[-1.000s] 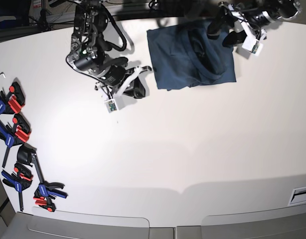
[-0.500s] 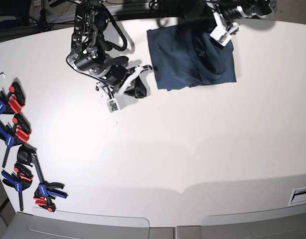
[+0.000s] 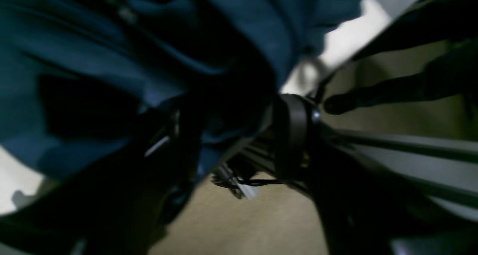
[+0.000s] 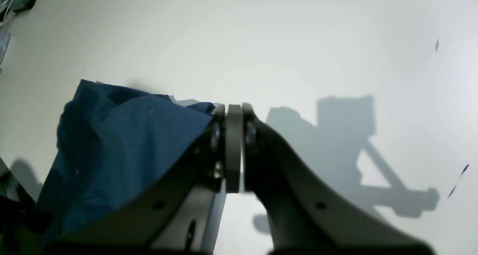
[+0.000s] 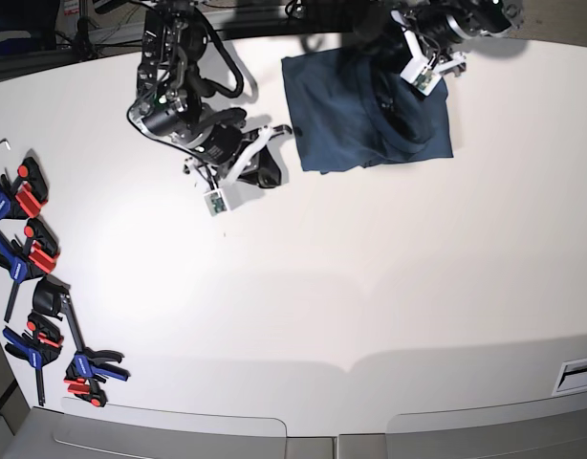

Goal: Fold the T-shirt properly
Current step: 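Pat and smooth the folded bundle's edge with the left gripper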

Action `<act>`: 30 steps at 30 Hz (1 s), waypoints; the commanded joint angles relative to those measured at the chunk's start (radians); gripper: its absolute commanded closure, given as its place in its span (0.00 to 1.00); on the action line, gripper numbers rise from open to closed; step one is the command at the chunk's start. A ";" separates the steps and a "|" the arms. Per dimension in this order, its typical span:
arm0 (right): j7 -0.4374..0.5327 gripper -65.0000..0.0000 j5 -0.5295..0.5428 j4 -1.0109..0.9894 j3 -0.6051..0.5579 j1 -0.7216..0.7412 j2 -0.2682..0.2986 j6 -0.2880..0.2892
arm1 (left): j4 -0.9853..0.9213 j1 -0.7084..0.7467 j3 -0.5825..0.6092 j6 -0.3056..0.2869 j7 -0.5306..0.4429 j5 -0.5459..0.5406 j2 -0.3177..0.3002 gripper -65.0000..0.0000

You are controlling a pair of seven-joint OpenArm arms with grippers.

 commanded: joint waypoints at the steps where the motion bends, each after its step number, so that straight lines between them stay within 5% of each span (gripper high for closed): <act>1: 0.020 1.00 0.014 0.021 -0.001 0.009 0.000 0.008 | 0.015 0.005 -0.001 0.010 -0.023 -0.009 -0.003 0.63; 5: 0.020 1.00 0.014 0.021 -0.001 0.009 0.000 0.008 | 0.015 0.005 -0.001 0.022 -0.018 0.015 -0.009 1.00; 10: 0.019 1.00 0.014 0.021 -0.001 0.009 0.000 0.008 | 0.038 0.005 -0.001 0.021 0.089 0.015 -0.018 1.00; 17: 0.019 1.00 0.014 0.021 -0.001 0.009 0.000 0.008 | 0.199 0.006 -0.001 0.023 0.230 0.015 -0.119 1.00; 23: 0.019 1.00 0.014 0.021 -0.001 0.009 0.000 0.008 | 0.319 0.006 -0.001 0.023 0.249 0.031 -0.161 1.00; 30: 0.019 1.00 0.014 0.021 -0.001 0.009 0.000 0.008 | 0.319 0.015 -0.001 0.024 0.272 0.171 -0.161 1.00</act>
